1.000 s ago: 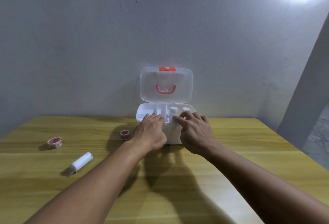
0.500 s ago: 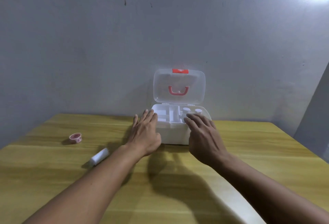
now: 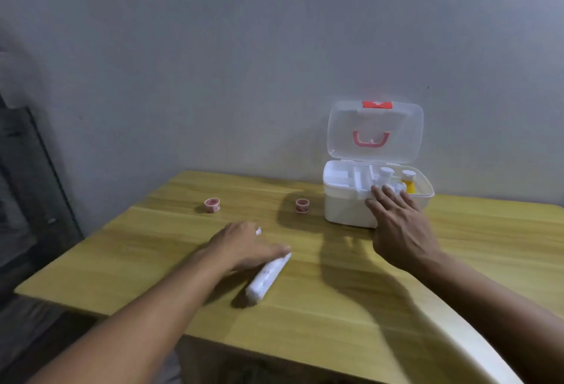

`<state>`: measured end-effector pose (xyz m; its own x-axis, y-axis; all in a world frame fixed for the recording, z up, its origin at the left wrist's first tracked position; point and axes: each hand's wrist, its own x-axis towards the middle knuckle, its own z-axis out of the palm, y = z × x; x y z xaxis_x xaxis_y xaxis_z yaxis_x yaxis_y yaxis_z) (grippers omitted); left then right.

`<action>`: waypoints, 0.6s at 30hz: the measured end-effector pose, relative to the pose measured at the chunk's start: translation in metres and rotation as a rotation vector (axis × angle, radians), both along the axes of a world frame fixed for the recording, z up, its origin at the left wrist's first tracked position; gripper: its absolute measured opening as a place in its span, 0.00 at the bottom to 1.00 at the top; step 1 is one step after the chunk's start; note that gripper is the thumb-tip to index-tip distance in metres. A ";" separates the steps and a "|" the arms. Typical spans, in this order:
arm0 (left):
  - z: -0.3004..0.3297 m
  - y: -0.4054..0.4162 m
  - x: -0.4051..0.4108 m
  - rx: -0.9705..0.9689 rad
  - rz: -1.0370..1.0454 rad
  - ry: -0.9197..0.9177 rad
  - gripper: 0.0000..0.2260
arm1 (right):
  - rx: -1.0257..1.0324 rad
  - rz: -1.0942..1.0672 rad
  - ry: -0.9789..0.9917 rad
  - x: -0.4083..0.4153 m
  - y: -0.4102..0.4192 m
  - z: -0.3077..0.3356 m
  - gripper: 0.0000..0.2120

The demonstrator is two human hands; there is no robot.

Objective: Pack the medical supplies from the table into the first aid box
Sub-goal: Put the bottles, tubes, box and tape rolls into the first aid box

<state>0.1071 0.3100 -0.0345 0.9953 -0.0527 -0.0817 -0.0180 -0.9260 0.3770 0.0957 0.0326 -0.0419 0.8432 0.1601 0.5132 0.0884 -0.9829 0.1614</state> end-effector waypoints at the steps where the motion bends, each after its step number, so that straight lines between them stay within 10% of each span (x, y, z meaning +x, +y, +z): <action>1: 0.001 -0.001 -0.005 0.013 -0.013 0.012 0.40 | 0.004 -0.004 0.004 0.000 0.001 0.000 0.24; 6: 0.001 -0.013 -0.007 0.062 -0.047 -0.098 0.14 | 0.038 -0.002 0.016 0.001 0.000 0.001 0.28; 14: -0.005 -0.014 0.003 -0.059 -0.079 -0.210 0.05 | 0.048 0.039 -0.011 0.000 -0.006 -0.004 0.29; 18: 0.010 -0.002 -0.005 -0.100 -0.001 -0.199 0.19 | 0.054 0.042 -0.006 0.001 -0.006 -0.004 0.29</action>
